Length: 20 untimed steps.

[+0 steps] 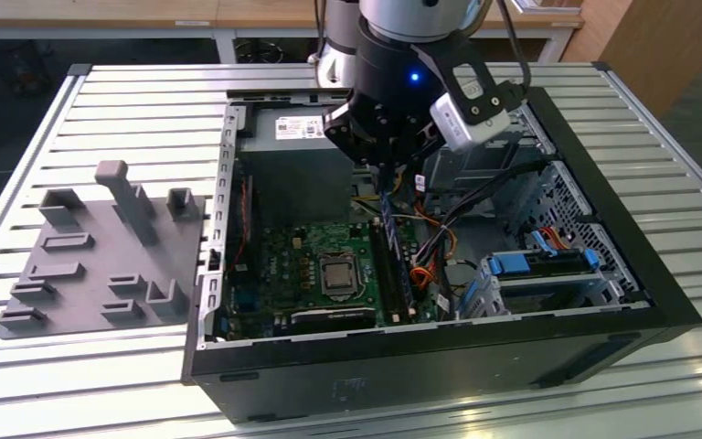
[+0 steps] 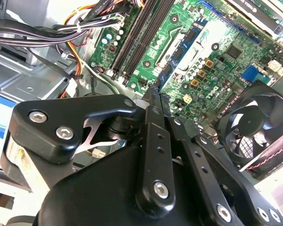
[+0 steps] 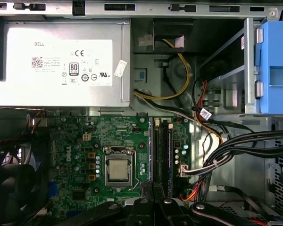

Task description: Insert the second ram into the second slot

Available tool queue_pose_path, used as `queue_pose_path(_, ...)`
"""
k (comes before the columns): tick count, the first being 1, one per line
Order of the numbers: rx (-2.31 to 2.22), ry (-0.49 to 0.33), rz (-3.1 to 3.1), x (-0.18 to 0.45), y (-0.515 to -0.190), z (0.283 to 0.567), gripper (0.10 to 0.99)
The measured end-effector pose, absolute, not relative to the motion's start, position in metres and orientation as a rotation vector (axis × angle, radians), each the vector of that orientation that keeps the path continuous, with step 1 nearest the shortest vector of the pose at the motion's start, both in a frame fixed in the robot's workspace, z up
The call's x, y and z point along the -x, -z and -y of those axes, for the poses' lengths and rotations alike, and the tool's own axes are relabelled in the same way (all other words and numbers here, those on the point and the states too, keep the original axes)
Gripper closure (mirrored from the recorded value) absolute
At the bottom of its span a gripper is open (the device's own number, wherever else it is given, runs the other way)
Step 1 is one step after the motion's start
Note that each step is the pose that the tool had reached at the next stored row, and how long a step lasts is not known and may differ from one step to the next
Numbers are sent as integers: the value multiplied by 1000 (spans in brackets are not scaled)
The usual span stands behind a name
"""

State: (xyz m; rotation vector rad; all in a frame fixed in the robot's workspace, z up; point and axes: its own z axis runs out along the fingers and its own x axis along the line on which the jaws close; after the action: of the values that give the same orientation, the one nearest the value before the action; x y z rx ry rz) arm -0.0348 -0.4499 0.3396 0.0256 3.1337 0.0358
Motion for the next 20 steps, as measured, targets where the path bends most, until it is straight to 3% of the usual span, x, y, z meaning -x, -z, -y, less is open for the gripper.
queue_pose_path(20,-26,-36,-3134,35,-334,450,969)
